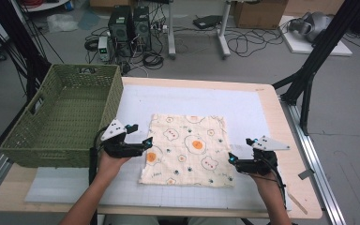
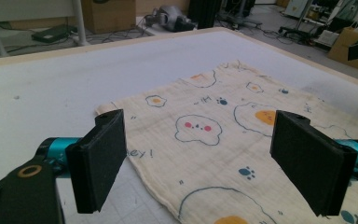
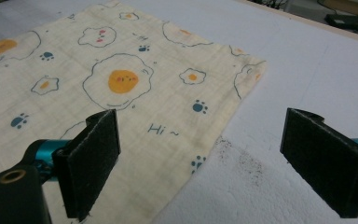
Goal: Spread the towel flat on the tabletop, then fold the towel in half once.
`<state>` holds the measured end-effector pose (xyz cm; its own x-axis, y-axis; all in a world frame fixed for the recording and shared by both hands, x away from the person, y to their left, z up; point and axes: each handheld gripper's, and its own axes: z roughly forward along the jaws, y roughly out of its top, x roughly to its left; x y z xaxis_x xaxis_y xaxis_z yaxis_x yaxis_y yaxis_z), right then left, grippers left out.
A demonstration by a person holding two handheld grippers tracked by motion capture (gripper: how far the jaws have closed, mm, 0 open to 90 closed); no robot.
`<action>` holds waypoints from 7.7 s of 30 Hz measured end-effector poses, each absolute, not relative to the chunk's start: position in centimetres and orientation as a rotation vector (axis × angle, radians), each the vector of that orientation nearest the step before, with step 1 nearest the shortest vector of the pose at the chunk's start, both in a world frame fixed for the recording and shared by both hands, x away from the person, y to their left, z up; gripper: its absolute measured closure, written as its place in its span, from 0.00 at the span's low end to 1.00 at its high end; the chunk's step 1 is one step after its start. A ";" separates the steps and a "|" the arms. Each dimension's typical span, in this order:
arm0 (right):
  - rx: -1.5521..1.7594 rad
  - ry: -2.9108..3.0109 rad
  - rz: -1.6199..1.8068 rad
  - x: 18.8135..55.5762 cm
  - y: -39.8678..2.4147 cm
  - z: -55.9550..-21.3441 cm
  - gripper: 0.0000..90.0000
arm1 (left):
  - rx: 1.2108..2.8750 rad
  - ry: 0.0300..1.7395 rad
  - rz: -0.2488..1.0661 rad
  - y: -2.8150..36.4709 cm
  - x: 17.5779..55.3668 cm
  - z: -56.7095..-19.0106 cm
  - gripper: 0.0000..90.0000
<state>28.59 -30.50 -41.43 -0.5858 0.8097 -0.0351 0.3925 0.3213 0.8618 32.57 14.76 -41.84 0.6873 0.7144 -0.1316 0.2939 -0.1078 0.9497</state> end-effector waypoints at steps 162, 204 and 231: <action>1.047 2.201 1.154 40.7 -26.1 -39.1 0.95 | 1.793 0.905 0.524 12.8 40.9 -38.1 0.96; 0.940 2.278 1.225 30.0 -27.2 -42.3 0.94 | 1.802 0.774 0.423 14.2 31.2 -42.2 0.96; 0.958 2.304 1.342 27.4 -29.7 -42.5 0.76 | 1.701 0.889 0.371 16.7 30.0 -42.5 0.57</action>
<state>27.36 -29.73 -42.51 -0.7295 0.6809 0.0654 0.3927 0.3387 0.8550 29.99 16.74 -42.48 0.6662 0.7199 -0.1950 0.3683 -0.0902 0.9253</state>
